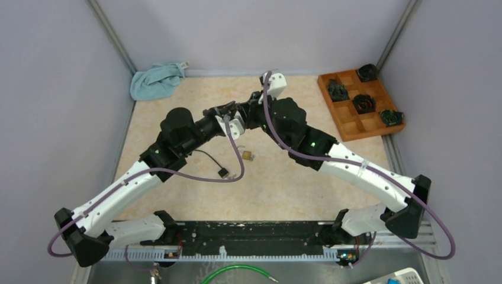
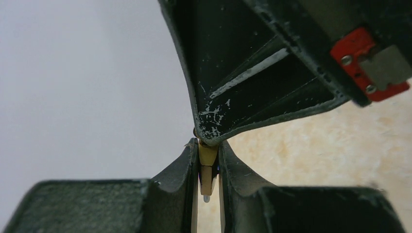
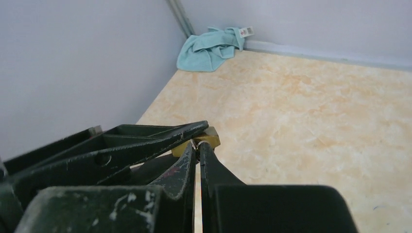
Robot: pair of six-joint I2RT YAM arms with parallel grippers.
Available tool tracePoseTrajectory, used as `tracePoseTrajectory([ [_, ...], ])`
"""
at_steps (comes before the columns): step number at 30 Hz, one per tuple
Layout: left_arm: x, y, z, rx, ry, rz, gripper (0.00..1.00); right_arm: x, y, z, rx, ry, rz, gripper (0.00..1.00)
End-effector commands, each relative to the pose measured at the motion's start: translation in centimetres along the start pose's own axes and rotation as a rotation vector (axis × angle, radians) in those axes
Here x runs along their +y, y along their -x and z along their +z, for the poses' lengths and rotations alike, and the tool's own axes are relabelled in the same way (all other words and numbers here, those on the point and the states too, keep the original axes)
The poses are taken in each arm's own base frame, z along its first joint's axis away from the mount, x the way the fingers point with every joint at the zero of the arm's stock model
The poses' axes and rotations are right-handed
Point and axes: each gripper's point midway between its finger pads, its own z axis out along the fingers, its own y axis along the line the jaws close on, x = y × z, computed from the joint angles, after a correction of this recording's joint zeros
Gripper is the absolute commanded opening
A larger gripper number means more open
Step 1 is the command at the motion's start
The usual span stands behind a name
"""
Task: Unlock with the key
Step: Unlock the lock.
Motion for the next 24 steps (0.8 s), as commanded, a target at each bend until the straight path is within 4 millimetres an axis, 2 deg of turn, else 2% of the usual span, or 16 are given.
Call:
tracePoseTrajectory([
  [1,6.8,5.0,-0.8,-0.162,0.321,0.190,0.00,-0.2,-1.8,1.6,-0.011,-0.104,0.169,0.00],
  [5,7.1,5.2,-1.3,-0.187,0.386,0.282,0.00,0.3,-1.6,1.9,-0.038,-0.102,0.281,0.00],
  [8,6.6,5.3,-1.4,-0.196,0.389,0.317,0.00,0.5,-1.0,1.7,-0.062,-0.098,0.347,0.00],
  [15,5.6,6.4,-1.5,-0.245,0.299,0.158,0.00,1.6,1.9,-0.1,-0.126,0.001,0.427,0.00],
  [17,5.4,7.6,-1.9,-0.294,0.268,0.093,0.00,2.4,2.8,-0.9,-0.125,0.059,0.436,0.07],
  [19,5.2,9.1,-2.7,-0.362,0.238,0.042,0.00,2.8,4.0,-2.0,-0.141,0.100,0.446,0.19],
  [22,4.9,11.7,-4.0,-0.470,0.182,-0.011,0.00,2.8,6.4,-4.6,-0.197,0.164,0.435,0.42],
  [24,4.9,12.8,-4.4,-0.497,0.144,-0.079,0.00,2.3,7.6,-6.6,-0.247,0.195,0.403,0.50],
])
